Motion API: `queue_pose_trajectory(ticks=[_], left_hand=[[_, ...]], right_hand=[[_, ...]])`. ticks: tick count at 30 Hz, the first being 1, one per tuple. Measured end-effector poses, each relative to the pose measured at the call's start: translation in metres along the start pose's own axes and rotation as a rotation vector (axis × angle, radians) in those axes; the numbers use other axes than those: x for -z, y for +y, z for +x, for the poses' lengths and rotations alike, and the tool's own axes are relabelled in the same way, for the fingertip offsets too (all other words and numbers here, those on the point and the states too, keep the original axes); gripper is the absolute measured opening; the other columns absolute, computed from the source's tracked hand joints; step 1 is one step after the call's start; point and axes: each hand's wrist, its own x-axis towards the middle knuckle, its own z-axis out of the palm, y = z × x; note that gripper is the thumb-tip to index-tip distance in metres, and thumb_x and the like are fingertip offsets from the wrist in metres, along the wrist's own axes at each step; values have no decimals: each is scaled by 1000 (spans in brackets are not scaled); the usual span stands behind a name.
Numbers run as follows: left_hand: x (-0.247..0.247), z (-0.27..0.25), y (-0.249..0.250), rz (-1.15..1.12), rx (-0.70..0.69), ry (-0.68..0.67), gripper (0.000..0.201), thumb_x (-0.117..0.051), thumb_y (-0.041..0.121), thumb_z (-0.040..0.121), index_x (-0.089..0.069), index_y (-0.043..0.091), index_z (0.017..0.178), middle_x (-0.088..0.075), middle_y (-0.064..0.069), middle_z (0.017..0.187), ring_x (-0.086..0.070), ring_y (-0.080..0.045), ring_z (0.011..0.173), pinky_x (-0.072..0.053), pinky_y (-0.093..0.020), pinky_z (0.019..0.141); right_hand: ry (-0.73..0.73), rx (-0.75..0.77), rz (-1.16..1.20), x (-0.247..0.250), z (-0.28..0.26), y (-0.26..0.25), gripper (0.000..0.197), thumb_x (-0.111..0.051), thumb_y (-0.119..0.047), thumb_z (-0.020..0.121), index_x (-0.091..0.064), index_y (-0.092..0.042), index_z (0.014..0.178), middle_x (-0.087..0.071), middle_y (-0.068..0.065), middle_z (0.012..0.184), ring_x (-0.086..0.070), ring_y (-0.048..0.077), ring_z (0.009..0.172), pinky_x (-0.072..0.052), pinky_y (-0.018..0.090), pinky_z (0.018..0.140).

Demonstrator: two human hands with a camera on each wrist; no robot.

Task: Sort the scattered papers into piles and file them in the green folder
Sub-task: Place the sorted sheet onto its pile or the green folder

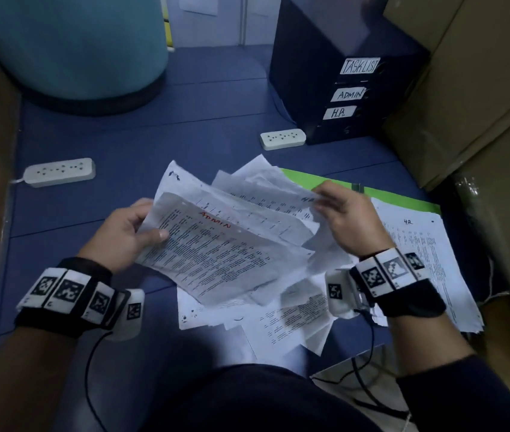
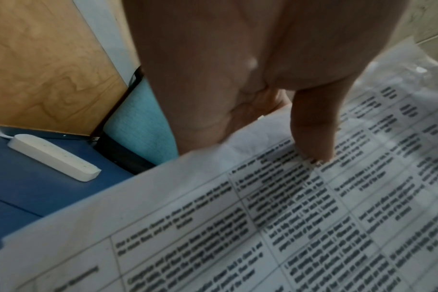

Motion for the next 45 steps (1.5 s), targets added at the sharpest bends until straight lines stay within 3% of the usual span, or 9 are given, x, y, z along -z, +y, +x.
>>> queue_pose_trajectory(ticks=[7,13,20,23,29,33,37,41,45], left_hand=[[8,-7,43,2,-191,100,54,-66,-8,78,-72,44,68,-70,20,73,-64,6,71,-52,-14,67],[-5,-13,49,107,-241,46,38,-68,12,73,-70,48,85,-58,20,116,-57,-17,113,-42,-42,102],[-21,-18,56,148,-230,123,16,-64,1,86,-62,18,87,-72,6,84,-66,-8,75,-54,-30,75],[-33,-16,61,66,-219,146,32,-61,-2,87,-49,28,93,-74,10,79,-67,-6,69,-55,-23,65],[-71,-18,66,117,-173,184,39,-61,1,87,-70,38,78,-69,26,74,-65,7,70,-48,-11,63],[-90,-18,63,2,-126,344,30,-59,0,88,-66,28,85,-71,23,76,-67,3,75,-52,-26,72],[-107,-19,53,-169,-53,497,23,-58,1,90,-63,23,90,-72,9,91,-68,-12,90,-52,-38,88],[-133,-17,39,-206,40,604,15,-61,10,89,-62,23,94,-70,-1,104,-66,-19,100,-49,-46,95],[-155,-17,47,-172,-4,684,21,-58,8,92,-58,13,112,-65,4,108,-62,-9,97,-49,-26,92]], right_hand=[[148,61,-72,29,3,-23,14,-57,-7,91,-65,-18,92,-68,2,82,-61,16,79,-45,26,73],[14,218,-72,31,0,-58,11,-60,-8,89,-67,-17,89,-68,-2,80,-62,14,79,-45,24,72],[-41,260,117,46,-5,-62,10,-62,-4,87,-68,-10,92,-69,6,87,-60,10,81,-44,19,75],[-74,279,162,52,-3,-58,10,-61,-9,85,-67,-11,92,-68,-2,88,-59,5,86,-42,18,78],[-159,287,293,69,4,-44,11,-60,-7,88,-67,-5,96,-69,9,95,-63,15,88,-46,27,84],[-137,151,644,83,6,-11,30,-57,-35,88,-61,-14,108,-65,10,101,-60,15,88,-49,30,80],[-173,-117,842,64,-3,26,32,-32,-12,103,-41,-10,134,-72,-7,81,-65,8,66,-49,28,61],[-301,-114,657,28,-21,39,49,-74,-27,75,-55,-21,119,-69,-2,113,-65,17,105,-53,41,90],[-10,-102,546,17,-7,27,22,-69,-9,81,-60,-22,98,-69,-4,96,-66,11,89,-52,40,89]])
